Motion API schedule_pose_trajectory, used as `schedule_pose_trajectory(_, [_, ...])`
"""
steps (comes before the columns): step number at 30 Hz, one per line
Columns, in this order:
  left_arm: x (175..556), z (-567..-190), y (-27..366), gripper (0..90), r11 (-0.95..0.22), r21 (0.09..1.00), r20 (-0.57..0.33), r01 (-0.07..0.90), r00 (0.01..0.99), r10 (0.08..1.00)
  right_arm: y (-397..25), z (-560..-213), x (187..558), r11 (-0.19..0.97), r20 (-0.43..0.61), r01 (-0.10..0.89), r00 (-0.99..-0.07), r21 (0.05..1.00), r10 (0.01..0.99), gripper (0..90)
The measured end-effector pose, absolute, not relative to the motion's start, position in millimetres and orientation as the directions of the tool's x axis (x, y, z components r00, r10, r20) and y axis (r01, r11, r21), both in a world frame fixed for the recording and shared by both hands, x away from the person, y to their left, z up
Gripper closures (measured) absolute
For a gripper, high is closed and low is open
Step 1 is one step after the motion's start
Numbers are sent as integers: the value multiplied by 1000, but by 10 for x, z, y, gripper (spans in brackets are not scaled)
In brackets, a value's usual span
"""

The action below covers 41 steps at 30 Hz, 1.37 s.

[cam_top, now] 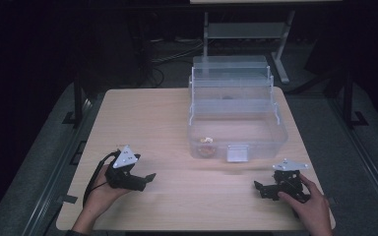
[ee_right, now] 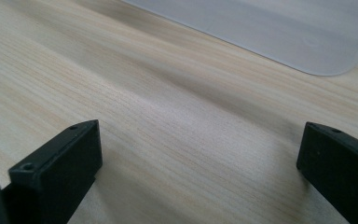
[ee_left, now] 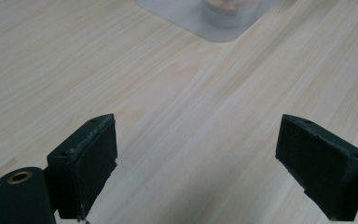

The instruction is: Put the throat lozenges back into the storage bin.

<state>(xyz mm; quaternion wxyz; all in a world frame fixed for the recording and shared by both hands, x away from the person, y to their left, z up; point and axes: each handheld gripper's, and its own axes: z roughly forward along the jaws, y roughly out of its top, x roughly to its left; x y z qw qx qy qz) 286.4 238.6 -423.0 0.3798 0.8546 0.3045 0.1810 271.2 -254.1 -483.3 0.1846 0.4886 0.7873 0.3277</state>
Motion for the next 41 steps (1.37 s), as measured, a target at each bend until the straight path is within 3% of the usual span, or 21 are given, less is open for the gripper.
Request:
schedule_pose_trajectory(29, [2625,-4681,2772,116,-549,671,40,498,716,697,-2541,-4833,2712,308,29,648,-455,696,890,0])
schedule_pose_trajectory(41, [2600,-4744,2845,111,-507,716,5,480,722,692,-2542,-4834,2711,309,29,648,-455,697,890,0])
